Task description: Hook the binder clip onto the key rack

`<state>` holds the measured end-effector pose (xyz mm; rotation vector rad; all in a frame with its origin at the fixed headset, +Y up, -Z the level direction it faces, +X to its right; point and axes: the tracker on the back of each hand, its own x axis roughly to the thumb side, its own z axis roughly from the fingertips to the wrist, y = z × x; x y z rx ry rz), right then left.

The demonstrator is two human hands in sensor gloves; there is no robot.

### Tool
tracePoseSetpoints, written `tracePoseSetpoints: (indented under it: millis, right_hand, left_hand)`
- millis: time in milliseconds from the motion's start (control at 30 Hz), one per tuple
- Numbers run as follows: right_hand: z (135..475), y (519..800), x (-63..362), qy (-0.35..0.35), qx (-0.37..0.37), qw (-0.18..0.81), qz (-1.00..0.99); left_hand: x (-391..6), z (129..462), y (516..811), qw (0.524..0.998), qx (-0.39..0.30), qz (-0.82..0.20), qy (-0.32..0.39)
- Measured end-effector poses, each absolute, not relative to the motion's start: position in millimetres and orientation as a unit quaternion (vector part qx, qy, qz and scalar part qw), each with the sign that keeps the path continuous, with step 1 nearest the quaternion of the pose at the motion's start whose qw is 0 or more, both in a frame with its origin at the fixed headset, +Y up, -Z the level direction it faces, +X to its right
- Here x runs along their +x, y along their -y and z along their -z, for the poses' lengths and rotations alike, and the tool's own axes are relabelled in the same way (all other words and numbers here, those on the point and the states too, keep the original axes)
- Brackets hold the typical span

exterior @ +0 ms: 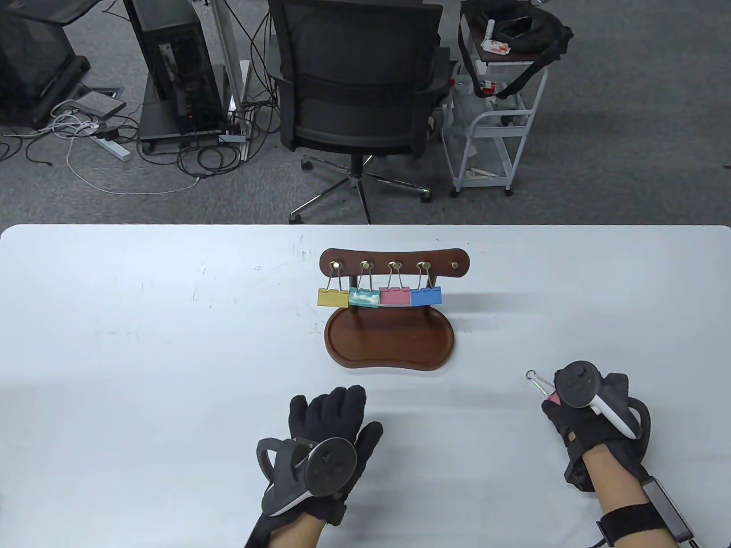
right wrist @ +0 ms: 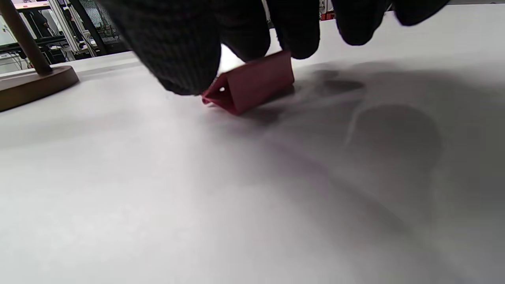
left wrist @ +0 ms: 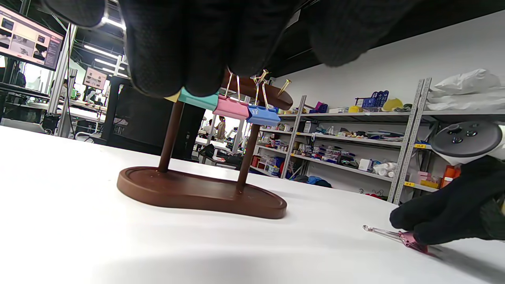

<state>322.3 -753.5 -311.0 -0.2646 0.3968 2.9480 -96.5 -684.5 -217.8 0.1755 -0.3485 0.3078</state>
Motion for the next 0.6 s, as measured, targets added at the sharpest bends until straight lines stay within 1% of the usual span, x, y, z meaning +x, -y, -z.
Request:
tracePoseSetpoints:
  millis: [167,600]
  right_hand:
    - [311.6,758.2,320.1,-0.118,-0.084,0.067,-0.987]
    - [312.3,758.2,316.9,-0.083,-0.084,0.050,-0.992]
  left_hand:
    - [-97.2,218.3,684.5,0.969,0.084,-0.157,0.172]
    - [-97.9,218.5,684.3,0.969,0.080,-0.160,0.168]
